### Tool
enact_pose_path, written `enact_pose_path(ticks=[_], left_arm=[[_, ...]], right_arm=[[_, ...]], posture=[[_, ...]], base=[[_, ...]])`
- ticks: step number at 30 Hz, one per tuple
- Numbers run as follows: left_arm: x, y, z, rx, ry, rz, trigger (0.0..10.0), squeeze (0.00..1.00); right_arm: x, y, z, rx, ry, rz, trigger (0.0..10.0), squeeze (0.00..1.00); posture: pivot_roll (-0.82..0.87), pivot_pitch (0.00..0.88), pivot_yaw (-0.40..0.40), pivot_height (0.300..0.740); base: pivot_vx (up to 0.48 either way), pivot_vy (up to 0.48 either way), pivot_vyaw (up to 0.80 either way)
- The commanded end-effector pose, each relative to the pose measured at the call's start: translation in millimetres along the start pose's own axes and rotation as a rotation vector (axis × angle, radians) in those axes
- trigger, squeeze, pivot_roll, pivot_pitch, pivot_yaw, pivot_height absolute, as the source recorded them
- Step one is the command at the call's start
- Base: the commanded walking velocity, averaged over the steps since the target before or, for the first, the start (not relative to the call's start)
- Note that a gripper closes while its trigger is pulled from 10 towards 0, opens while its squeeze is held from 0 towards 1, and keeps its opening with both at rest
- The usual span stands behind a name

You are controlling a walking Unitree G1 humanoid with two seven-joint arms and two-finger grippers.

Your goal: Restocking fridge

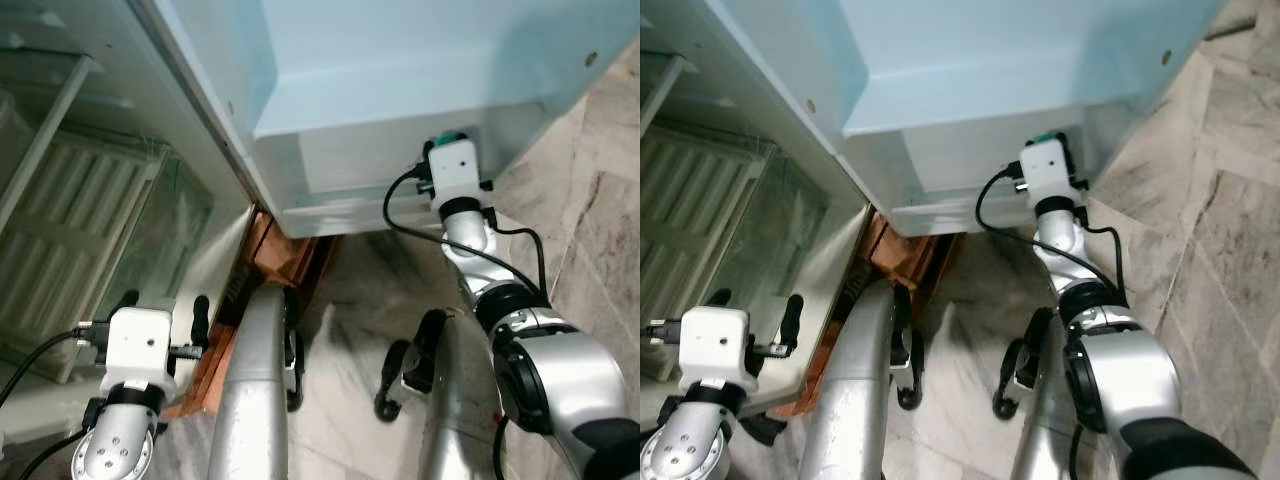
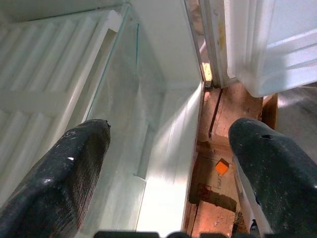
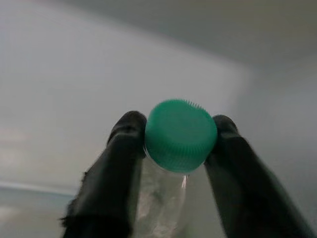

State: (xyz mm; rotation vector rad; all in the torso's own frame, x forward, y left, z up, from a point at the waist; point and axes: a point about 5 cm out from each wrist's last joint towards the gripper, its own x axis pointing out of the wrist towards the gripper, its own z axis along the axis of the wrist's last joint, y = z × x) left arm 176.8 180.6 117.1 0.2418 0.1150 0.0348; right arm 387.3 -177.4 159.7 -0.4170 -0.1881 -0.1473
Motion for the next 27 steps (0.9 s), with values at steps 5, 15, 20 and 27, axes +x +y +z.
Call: enact_pose_path(ticks=[5,15,20,27], left_arm=[[6.0,0.3,-7.3,0.018,0.022,-0.006,10.0,0.00],[15.8,-4.1,-4.3,0.019,-0.007,-0.019,10.0,0.00],[23.2,-3.6,-5.9,0.020,-0.017,-0.015,10.0,0.00],[36.7,-10.5,-3.2,0.008,-0.047,-0.024,10.0,0.00]], right_arm=[[-4.6,-25.4,-21.3,-0.083,0.096,-0.110,10.0,1.00],[7.9,-23.9,-1.7,0.009,0.054,-0.062,10.0,1.00],[14.2,-18.1,23.2,0.080,-0.092,0.038,10.0,1.00],[11.9,-11.6,30.5,0.053,-0.169,0.109,10.0,1.00]], posture=[[0.32,0.353,0.107,0.570],[0.31,0.324,0.095,0.570],[0.28,0.297,0.087,0.570],[0.25,0.259,0.077,0.570]], base=[[0.000,0.000,0.00],[0.000,0.000,0.00],[0.000,0.000,0.00],[0.000,0.000,0.00]])
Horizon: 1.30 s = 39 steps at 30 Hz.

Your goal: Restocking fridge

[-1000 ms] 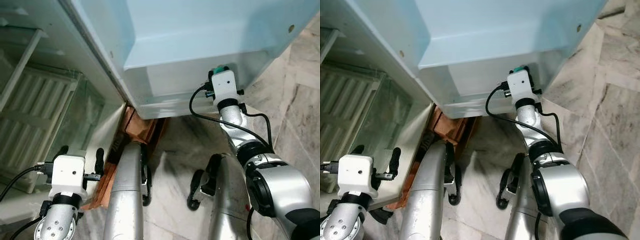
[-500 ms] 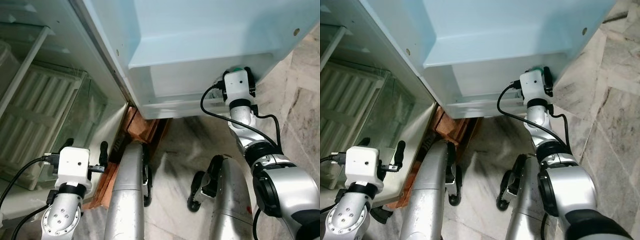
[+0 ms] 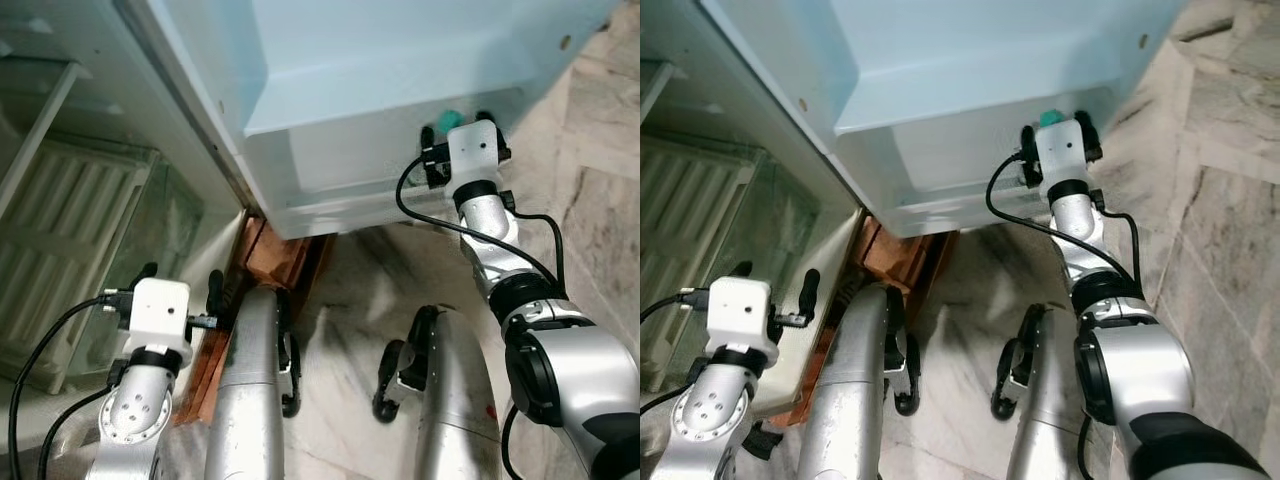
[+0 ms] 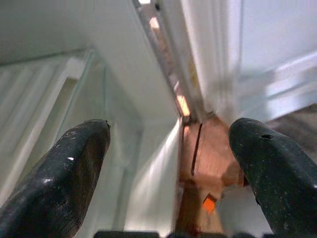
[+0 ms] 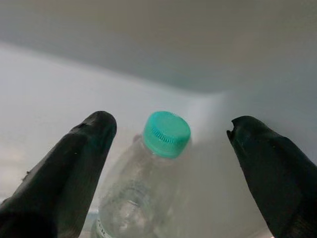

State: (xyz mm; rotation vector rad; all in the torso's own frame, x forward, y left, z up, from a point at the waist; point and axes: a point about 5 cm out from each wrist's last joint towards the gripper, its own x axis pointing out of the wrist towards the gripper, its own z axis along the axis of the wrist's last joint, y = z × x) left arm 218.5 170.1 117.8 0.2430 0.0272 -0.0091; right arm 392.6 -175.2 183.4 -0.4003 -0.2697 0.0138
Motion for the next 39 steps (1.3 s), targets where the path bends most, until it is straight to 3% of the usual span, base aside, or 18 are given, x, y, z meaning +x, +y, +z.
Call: enact_pose_path(ticks=[1,7,15,16,17,18,19,21,23,24,25,27,32,39], left_arm=[[-2.8,-0.4,-10.5,0.003,0.041,0.008,10.0,0.00],[10.4,-2.1,-12.7,0.002,0.022,-0.005,10.0,0.00],[24.1,-6.8,-16.9,-0.008,0.002,-0.020,10.0,0.00],[25.9,-9.6,-18.5,-0.013,0.001,-0.021,10.0,0.00],[27.0,-11.0,-19.0,-0.017,-0.001,-0.023,10.0,0.00],[28.2,-12.8,-19.2,-0.021,-0.004,-0.025,10.0,0.00],[29.7,-15.2,-19.8,-0.029,-0.006,-0.024,10.0,0.00],[30.6,-16.7,-20.8,-0.036,-0.005,-0.021,10.0,0.00],[31.9,-18.1,-23.4,-0.027,-0.001,-0.007,10.0,0.00],[32.7,-18.9,-23.8,-0.020,-0.006,-0.009,10.0,0.00],[33.9,-19.4,-24.7,-0.009,-0.010,-0.014,10.0,0.00],[36.3,-16.4,-27.1,-0.010,-0.009,-0.010,10.0,0.00],[38.8,-10.7,-29.5,-0.023,-0.017,0.018,10.0,0.00],[28.4,-7.0,-40.6,-0.066,0.013,0.018,10.0,0.00]], right_arm=[[2.3,-5.2,9.8,0.019,-0.066,-0.025,10.0,1.00],[-3.6,4.9,7.4,0.071,-0.089,0.042,10.0,1.00],[-32.2,27.3,-9.7,0.138,-0.115,0.151,10.0,1.00],[-42.0,33.3,-14.2,0.179,-0.112,0.173,10.0,0.73],[-46.0,35.1,-16.0,0.189,-0.109,0.180,10.0,0.73],[-51.0,37.8,-19.2,0.212,-0.095,0.188,10.0,0.59],[-60.4,41.9,-25.9,0.247,-0.061,0.190,10.0,0.00],[-67.0,43.8,-31.1,0.261,-0.034,0.184,10.0,0.00],[-84.8,58.4,-44.2,0.256,0.059,0.254,10.0,0.00],[-90.9,60.7,-47.0,0.269,0.084,0.247,10.0,0.00],[-100.8,61.5,-46.9,0.338,0.094,0.211,10.0,0.00],[-107.3,58.4,-43.9,0.335,0.080,0.168,10.0,0.00],[-104.5,47.5,-44.8,0.330,0.083,0.055,10.0,0.00],[-106.0,52.2,-32.3,0.348,0.071,0.084,10.0,0.00]], posture=[[0.25,0.251,0.076,0.570],[0.21,0.190,0.077,0.570],[0.14,0.117,0.060,0.570],[0.13,0.104,0.053,0.570],[0.13,0.104,0.053,0.570],[0.13,0.093,0.046,0.570],[0.12,0.085,0.042,0.570],[0.12,0.078,0.039,0.570],[0.11,0.061,0.028,0.570],[0.11,0.052,0.023,0.570],[0.11,0.048,0.023,0.570],[0.11,0.037,0.021,0.570],[0.11,0.014,0.019,0.580],[0.08,0.004,0.038,0.635]], base=[[0.000,0.000,0.00],[0.000,0.000,0.00],[0.000,0.000,0.00],[0.000,0.000,0.00],[0.000,0.000,0.00],[0.000,0.000,0.00],[0.000,0.000,0.00],[0.000,0.000,0.00],[0.000,0.000,0.00],[0.000,0.000,0.00],[0.000,0.000,0.00],[0.000,0.000,0.00],[0.000,0.000,-0.10],[0.000,0.000,0.00]])
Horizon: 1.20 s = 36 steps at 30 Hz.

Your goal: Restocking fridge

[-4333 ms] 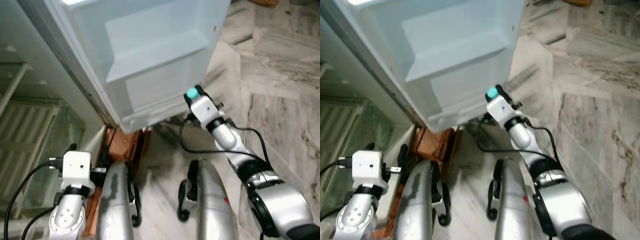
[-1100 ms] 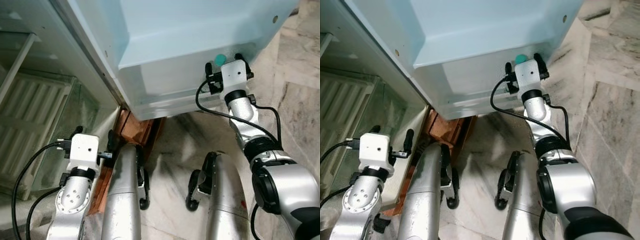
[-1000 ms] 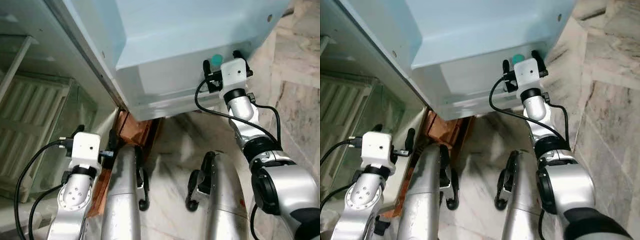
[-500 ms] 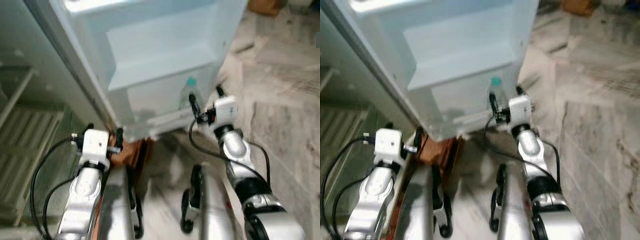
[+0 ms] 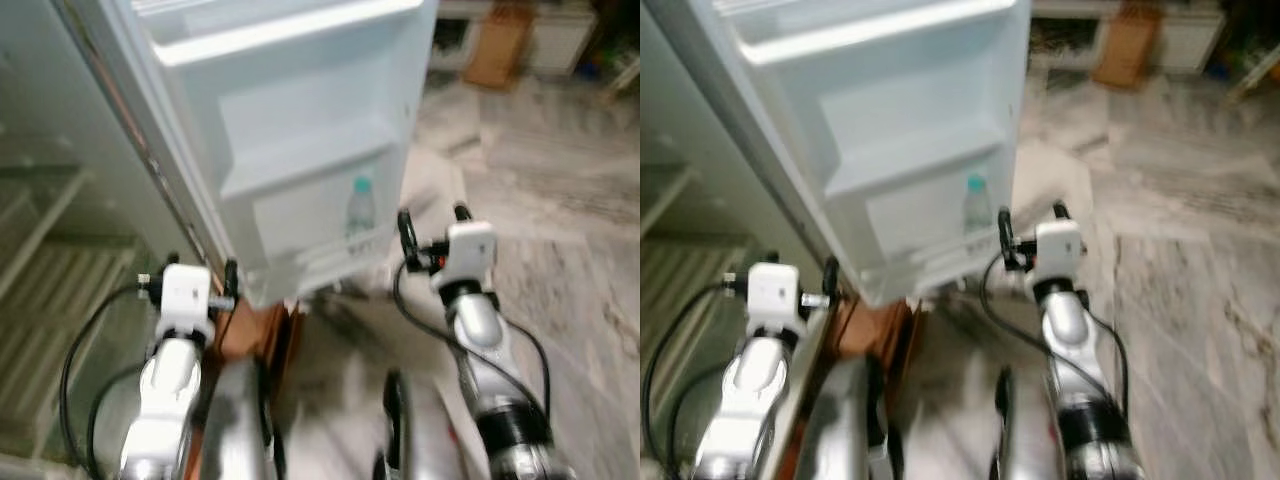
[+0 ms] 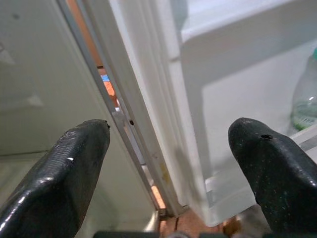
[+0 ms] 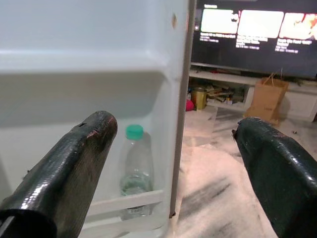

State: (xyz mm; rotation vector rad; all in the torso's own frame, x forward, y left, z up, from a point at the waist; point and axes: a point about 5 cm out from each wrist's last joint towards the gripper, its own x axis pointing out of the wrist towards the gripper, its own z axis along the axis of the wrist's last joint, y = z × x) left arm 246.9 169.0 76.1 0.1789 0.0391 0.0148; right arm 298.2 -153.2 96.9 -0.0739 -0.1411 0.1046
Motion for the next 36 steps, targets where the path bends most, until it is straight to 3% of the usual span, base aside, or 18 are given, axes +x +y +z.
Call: enact_pose_path(ticks=[1,9,10,14,20,22,29,36], left_arm=[[-1.4,3.7,-1.3,0.001,-0.001,0.000,10.0,0.00],[0.9,-2.4,-7.5,0.033,0.033,0.026,10.0,0.00],[-1.5,-3.3,-11.2,0.059,0.050,0.017,10.0,0.00],[-9.7,0.6,-17.0,0.028,0.078,0.031,10.0,0.00],[-12.5,1.8,-20.4,0.006,0.095,0.030,10.0,0.00],[-9.8,-5.5,-16.5,-0.015,0.076,-0.042,10.0,0.00],[-7.6,-11.2,-13.9,-0.020,0.070,-0.047,10.0,0.00],[-5.2,-20.8,-12.8,-0.040,0.067,-0.061,10.0,0.00]], right_arm=[[4.5,5.8,10.2,0.008,-0.034,0.022,10.0,0.00],[12.7,21.5,17.6,-0.003,-0.050,0.072,10.0,0.00],[13.0,23.1,17.6,-0.005,-0.045,0.073,10.0,0.00],[8.9,23.5,14.4,-0.005,-0.029,0.079,10.0,0.00],[4.5,15.4,6.4,0.009,0.017,0.039,10.0,0.00],[4.8,13.9,5.1,0.021,0.028,0.027,10.0,0.00],[5.9,15.1,3.2,0.028,0.048,0.034,10.0,0.00],[-0.5,9.0,-5.4,0.092,0.085,0.007,10.0,0.00]], posture=[[0.08,0.005,0.036,0.640],[0.09,0.003,0.034,0.695],[0.09,0.002,0.037,0.705],[0.10,0.008,0.037,0.740],[0.09,0.018,0.033,0.740],[0.10,0.023,0.026,0.740],[0.10,0.032,0.018,0.740],[0.11,0.033,-0.002,0.740]], base=[[0.000,0.000,0.00],[0.000,0.000,0.00],[0.000,0.000,0.00],[0.000,0.000,0.00],[0.000,0.000,0.00],[0.000,0.000,0.00],[0.000,0.000,0.00],[0.000,0.000,0.00]])
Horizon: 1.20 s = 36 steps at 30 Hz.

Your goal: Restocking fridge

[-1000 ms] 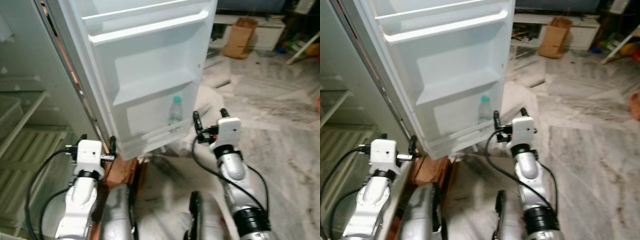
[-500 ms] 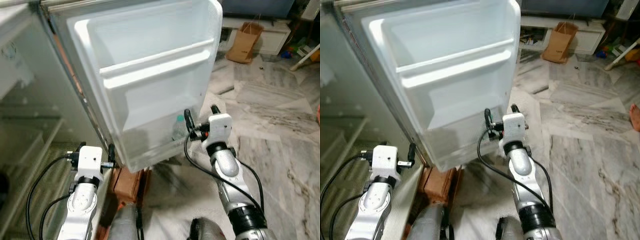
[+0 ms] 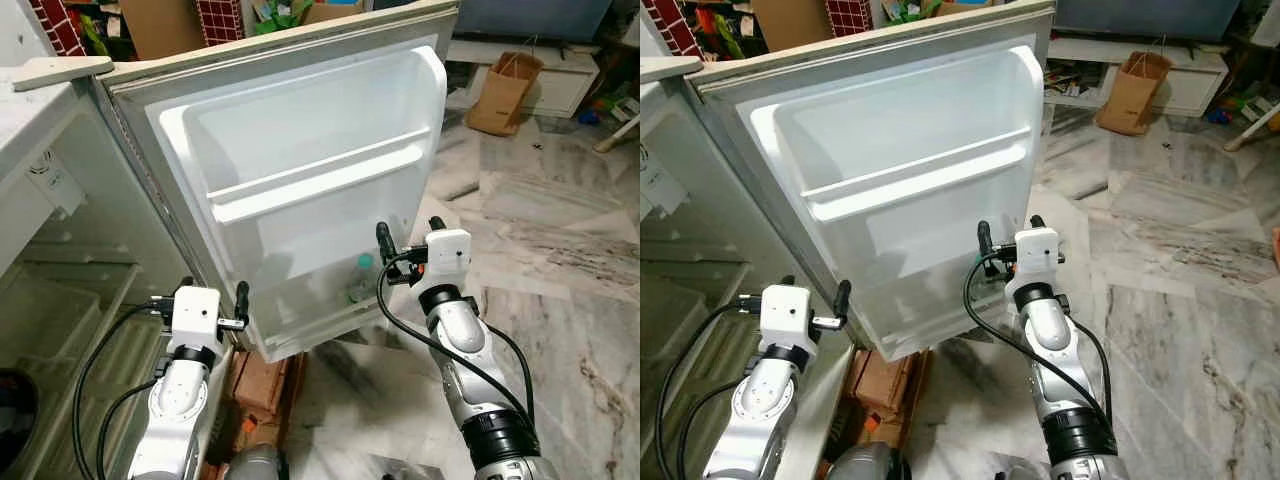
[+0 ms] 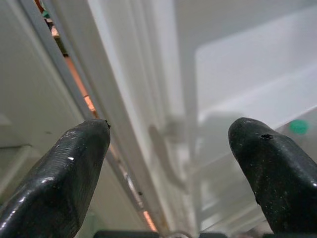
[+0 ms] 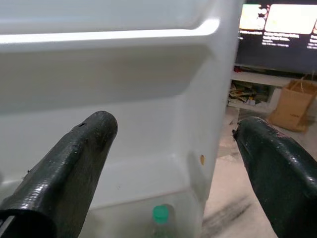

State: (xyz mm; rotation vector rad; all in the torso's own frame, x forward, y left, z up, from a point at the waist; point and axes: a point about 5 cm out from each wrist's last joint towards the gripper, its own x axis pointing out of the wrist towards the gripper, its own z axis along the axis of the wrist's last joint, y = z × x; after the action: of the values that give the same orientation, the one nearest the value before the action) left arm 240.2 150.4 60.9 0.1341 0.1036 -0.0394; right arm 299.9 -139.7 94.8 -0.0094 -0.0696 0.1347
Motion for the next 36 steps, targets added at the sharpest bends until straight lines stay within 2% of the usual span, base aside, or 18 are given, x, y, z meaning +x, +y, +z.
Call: enact_pose_path(ticks=[1,6,8,12,14,16,18,19,22,24,25,30,32,36], left_arm=[[0.8,1.2,-1.6,-0.001,0.009,0.012,10.0,0.00],[-1.7,8.5,-4.6,-0.003,0.008,0.034,10.0,0.00],[-0.4,14.5,-3.7,0.002,0.002,0.057,10.0,0.00],[2.9,19.1,-2.5,0.006,-0.002,0.071,10.0,0.00],[3.8,18.8,-2.6,0.013,-0.003,0.068,10.0,0.00],[3.9,17.0,-4.7,0.014,0.002,0.069,10.0,0.00],[2.7,18.1,-5.2,0.008,0.005,0.092,10.0,0.00],[1.2,20.3,-5.3,0.007,0.007,0.108,10.0,0.00],[-1.8,25.8,-5.6,0.023,0.008,0.125,10.0,0.00],[-3.4,29.6,-5.0,0.032,0.006,0.136,10.0,0.00],[-5.4,37.5,-4.6,0.052,0.009,0.160,10.0,0.00],[-8.9,56.5,0.7,0.071,0.003,0.236,10.0,0.00],[-12.8,56.4,-0.7,0.055,0.009,0.241,10.0,0.00],[-12.8,41.4,-12.0,0.069,0.035,0.191,10.0,0.00]], right_arm=[[-6.5,-5.8,-7.3,0.021,0.027,-0.025,10.0,0.00],[-11.0,-13.1,-4.0,-0.024,0.012,-0.024,10.0,0.00],[-13.4,-18.8,-8.1,-0.072,0.047,-0.035,10.0,0.00],[-15.3,-24.0,-15.8,-0.047,0.097,-0.040,10.0,0.00],[-14.4,-24.6,-16.8,-0.084,0.103,-0.043,10.0,0.00],[-10.7,-24.4,-16.6,-0.158,0.111,-0.097,10.0,0.00],[-10.4,-21.4,-16.1,-0.123,0.111,-0.072,10.0,0.00],[-12.0,-16.3,-16.9,-0.063,0.129,-0.006,10.0,0.00],[-12.6,-20.6,-11.7,-0.123,0.079,-0.047,10.0,0.00],[-13.1,-20.3,-10.5,-0.143,0.086,-0.026,10.0,0.00],[-13.4,-22.2,-6.8,-0.179,0.073,-0.012,10.0,0.00],[-15.0,-23.2,4.4,-0.081,0.022,0.000,10.0,0.00],[-21.8,-24.1,2.6,-0.046,0.031,0.002,10.0,0.00],[-30.6,-13.7,-4.2,-0.115,0.037,0.075,10.0,0.00]], posture=[[0.11,0.030,-0.001,0.740],[0.12,0.002,-0.005,0.740],[0.12,0.000,-0.007,0.740],[0.12,0.000,-0.004,0.740],[0.12,0.000,-0.001,0.740],[0.11,0.000,0.015,0.740],[0.12,0.000,0.018,0.740],[0.12,0.000,0.021,0.740],[0.13,0.000,0.025,0.740],[0.14,0.000,0.029,0.740],[0.15,0.000,0.037,0.740],[0.15,0.000,0.051,0.740],[0.14,0.016,0.034,0.740],[0.12,0.024,0.008,0.740]], base=[[0.000,-0.322,0.00],[0.000,-0.322,0.00],[0.000,-0.311,0.00],[0.000,-0.341,0.00],[0.000,-0.382,0.00],[0.000,-0.394,0.00],[0.000,-0.379,0.00],[0.000,-0.480,0.00],[0.000,-0.480,0.00],[0.000,-0.480,0.00],[0.000,-0.480,0.00],[0.000,-0.480,0.00],[0.000,-0.480,0.00],[0.000,-0.431,0.20]])
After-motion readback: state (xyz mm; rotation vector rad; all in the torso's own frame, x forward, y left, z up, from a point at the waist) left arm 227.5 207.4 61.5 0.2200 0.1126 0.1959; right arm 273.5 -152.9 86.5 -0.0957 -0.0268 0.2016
